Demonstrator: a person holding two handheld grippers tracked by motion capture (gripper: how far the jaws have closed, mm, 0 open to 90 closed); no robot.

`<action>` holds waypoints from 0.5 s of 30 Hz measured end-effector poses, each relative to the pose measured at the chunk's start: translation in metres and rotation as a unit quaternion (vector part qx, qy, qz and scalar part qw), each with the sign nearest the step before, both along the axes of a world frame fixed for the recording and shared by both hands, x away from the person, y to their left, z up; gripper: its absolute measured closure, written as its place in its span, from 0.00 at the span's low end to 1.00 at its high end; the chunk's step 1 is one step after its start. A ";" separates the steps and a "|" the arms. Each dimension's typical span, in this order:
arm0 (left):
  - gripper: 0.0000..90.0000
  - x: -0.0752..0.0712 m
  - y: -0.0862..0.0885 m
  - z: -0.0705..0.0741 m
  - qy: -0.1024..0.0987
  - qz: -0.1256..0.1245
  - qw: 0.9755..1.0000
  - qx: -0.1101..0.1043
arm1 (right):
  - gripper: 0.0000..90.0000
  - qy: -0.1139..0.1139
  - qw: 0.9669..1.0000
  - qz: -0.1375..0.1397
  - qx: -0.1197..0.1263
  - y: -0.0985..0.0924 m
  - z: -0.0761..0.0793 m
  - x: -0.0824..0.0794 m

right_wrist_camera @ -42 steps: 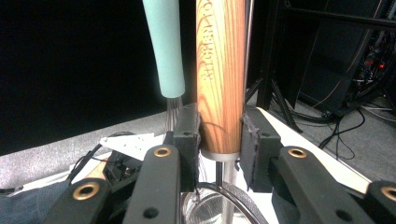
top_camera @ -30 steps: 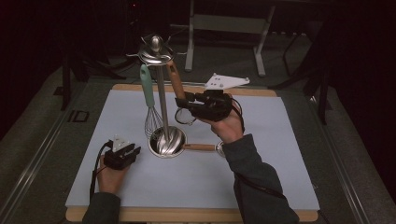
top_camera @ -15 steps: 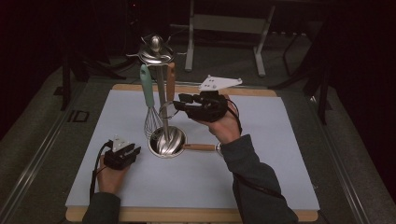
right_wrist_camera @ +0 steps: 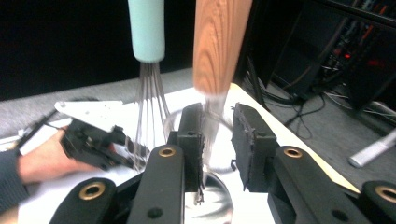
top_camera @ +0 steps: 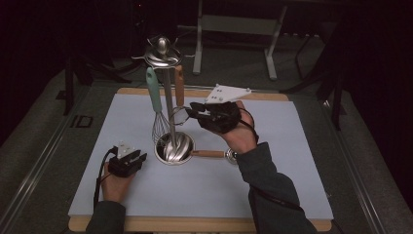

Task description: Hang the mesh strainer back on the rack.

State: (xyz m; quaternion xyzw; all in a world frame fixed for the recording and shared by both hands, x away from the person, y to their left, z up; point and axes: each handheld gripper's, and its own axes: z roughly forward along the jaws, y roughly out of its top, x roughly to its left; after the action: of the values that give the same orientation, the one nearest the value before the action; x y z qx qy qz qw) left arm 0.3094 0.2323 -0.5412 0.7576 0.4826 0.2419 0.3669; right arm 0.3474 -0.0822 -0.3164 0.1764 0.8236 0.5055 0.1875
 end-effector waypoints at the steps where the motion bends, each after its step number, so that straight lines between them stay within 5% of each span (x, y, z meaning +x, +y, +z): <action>1: 0.75 0.000 0.000 0.000 0.000 0.000 1.000 0.001 | 0.82 0.000 1.000 0.000 0.000 0.000 0.000 0.000; 15: 0.75 0.000 0.000 0.000 -0.001 0.001 1.000 0.000 | 0.82 0.011 1.000 -0.014 -0.017 -0.014 -0.018 0.003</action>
State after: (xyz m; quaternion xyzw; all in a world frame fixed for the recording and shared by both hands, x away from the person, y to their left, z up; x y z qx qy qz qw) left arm 0.3092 0.2321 -0.5412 0.7564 0.4833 0.2432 0.3675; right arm 0.3500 -0.0960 -0.3342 0.1898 0.8314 0.4871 0.1883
